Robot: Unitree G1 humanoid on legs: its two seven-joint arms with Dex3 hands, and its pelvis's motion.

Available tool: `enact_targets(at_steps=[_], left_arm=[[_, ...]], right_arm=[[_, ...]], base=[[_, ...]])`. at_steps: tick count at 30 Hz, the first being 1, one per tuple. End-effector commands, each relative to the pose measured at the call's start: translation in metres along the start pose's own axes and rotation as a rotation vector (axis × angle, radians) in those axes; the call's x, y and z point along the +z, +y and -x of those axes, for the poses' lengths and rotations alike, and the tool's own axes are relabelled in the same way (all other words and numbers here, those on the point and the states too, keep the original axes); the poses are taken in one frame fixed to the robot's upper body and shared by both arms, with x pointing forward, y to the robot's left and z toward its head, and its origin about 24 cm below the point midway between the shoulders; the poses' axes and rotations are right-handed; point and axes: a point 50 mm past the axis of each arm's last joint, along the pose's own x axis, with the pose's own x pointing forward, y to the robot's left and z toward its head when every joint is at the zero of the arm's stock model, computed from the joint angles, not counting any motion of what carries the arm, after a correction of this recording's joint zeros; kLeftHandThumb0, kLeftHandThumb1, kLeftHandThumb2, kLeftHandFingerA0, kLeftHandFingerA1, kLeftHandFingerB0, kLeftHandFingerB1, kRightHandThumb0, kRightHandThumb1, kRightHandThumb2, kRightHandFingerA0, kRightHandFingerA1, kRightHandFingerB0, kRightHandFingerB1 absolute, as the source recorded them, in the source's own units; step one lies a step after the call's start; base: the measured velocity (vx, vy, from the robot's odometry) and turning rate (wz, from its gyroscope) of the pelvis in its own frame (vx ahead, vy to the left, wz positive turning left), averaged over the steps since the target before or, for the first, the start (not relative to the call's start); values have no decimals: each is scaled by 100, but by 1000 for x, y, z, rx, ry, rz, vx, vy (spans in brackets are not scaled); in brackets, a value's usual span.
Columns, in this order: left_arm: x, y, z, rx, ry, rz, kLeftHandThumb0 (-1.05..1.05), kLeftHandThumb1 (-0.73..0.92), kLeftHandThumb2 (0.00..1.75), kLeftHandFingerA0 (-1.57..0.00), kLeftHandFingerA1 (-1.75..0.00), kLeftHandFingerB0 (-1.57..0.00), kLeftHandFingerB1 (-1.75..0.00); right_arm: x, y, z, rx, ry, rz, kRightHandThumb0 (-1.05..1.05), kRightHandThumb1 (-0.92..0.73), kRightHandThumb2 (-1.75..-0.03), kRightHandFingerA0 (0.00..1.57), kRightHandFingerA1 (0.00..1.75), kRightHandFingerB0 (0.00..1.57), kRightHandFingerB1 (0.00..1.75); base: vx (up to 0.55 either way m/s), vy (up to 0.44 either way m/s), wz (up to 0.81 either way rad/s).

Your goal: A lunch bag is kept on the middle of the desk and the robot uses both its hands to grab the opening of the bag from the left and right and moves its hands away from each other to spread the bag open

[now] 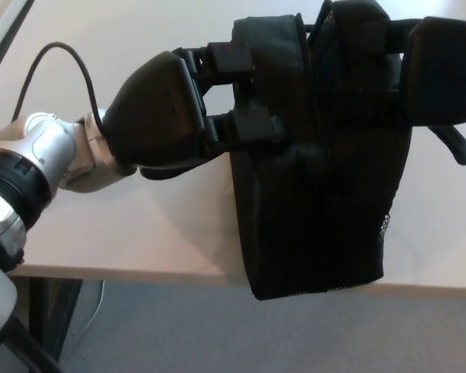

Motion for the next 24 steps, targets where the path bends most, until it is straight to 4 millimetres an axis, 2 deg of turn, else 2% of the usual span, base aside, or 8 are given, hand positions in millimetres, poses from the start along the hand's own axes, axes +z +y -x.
enact_targets(at_steps=[1,3,5,8,13,18,19,24], left_arm=[[7,-5,4,-1,26,55,-25,59,65,-97,-123,-99,-72],[12,-8,7,23,72,72,-25,61,85,-89,-159,-84,-138],[16,-11,10,23,113,85,-26,58,93,-89,-163,-81,-148],[27,-17,20,63,183,82,-27,44,108,-90,-175,-74,-171],[41,-23,51,62,356,82,-25,55,64,-92,-174,-77,-165],[63,-29,82,92,563,186,-16,52,113,-96,-169,-79,-158],[67,-30,87,79,588,197,-19,48,113,-120,-136,-104,-128],[75,-33,98,35,638,219,-15,44,121,-96,-161,-85,-156]], right_arm=[[2,-1,-3,5,-41,-28,-32,-51,-55,99,84,49,38],[5,-1,-5,-32,-43,-24,-33,-52,-56,99,88,40,35],[8,1,-7,-48,-27,-48,-44,-45,-77,98,99,35,47],[16,1,-5,-116,41,-156,-33,-53,-56,103,145,85,50],[29,3,12,-154,178,-319,-39,-49,-56,95,137,100,65],[39,3,27,-284,346,-379,-24,-52,-57,88,143,90,100],[41,4,30,-295,368,-383,-22,-54,-58,87,144,85,115],[53,9,47,-263,424,-404,-22,-52,-57,92,134,81,132]], base=[[0,0,0],[0,0,0],[0,0,0],[0,0,0],[0,0,0],[0,0,0],[0,0,0],[0,0,0]])
